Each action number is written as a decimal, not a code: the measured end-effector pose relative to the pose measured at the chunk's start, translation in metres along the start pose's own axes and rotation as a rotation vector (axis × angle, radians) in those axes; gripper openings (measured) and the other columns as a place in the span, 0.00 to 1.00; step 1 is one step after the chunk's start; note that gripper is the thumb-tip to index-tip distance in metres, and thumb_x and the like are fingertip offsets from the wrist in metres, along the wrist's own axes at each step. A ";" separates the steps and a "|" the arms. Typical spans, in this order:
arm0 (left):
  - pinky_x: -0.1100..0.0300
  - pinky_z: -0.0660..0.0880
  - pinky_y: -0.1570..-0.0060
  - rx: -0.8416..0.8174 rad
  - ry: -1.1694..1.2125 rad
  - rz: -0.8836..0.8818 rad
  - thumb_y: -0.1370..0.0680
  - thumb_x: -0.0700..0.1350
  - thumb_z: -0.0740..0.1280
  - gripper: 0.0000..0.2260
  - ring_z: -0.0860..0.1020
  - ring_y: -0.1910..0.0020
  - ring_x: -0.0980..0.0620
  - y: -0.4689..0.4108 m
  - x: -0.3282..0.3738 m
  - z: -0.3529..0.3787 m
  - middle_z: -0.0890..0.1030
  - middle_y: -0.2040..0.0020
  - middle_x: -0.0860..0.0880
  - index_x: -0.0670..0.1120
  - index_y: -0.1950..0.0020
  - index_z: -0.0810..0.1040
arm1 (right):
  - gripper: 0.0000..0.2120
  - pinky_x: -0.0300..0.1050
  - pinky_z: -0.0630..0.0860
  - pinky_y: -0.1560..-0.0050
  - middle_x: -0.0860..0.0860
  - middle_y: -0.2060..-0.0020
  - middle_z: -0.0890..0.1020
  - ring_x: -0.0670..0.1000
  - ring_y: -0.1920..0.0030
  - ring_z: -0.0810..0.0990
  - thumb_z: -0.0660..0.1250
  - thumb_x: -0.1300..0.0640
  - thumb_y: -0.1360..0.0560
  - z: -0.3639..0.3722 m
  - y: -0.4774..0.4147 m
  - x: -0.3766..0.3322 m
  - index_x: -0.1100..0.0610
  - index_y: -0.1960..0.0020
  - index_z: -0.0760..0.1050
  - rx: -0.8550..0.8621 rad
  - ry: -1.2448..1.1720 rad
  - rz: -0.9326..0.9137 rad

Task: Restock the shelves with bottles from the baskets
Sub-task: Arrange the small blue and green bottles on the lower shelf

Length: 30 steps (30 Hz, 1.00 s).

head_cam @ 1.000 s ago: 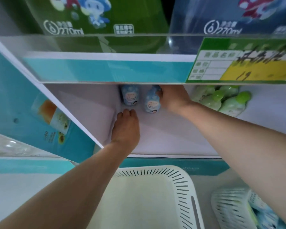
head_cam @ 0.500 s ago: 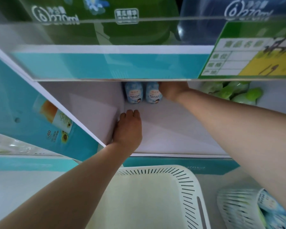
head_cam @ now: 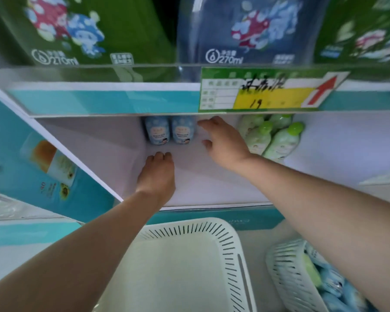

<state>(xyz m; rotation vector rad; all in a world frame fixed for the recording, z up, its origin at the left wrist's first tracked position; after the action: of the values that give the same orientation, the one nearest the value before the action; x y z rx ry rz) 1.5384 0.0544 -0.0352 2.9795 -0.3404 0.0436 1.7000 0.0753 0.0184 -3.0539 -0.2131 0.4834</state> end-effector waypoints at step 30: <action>0.49 0.74 0.46 -0.285 -0.090 0.790 0.24 0.40 0.63 0.14 0.72 0.40 0.44 0.119 0.312 0.019 0.73 0.44 0.45 0.44 0.39 0.75 | 0.16 0.49 0.71 0.38 0.54 0.38 0.74 0.56 0.37 0.73 0.61 0.51 0.23 -0.025 0.352 0.213 0.52 0.36 0.72 -0.482 0.028 0.633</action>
<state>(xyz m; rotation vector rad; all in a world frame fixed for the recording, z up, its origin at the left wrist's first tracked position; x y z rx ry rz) 1.8151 -0.1326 -0.0233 2.3901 -1.3715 -0.0522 1.9538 -0.2429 -0.0446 -3.5528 0.7731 0.4572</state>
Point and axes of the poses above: each hand's wrist, its own y-axis away from the middle knuckle, its own z-axis out of the palm, x = y × z, the point moved 2 cm from there along -y, towards the middle knuckle
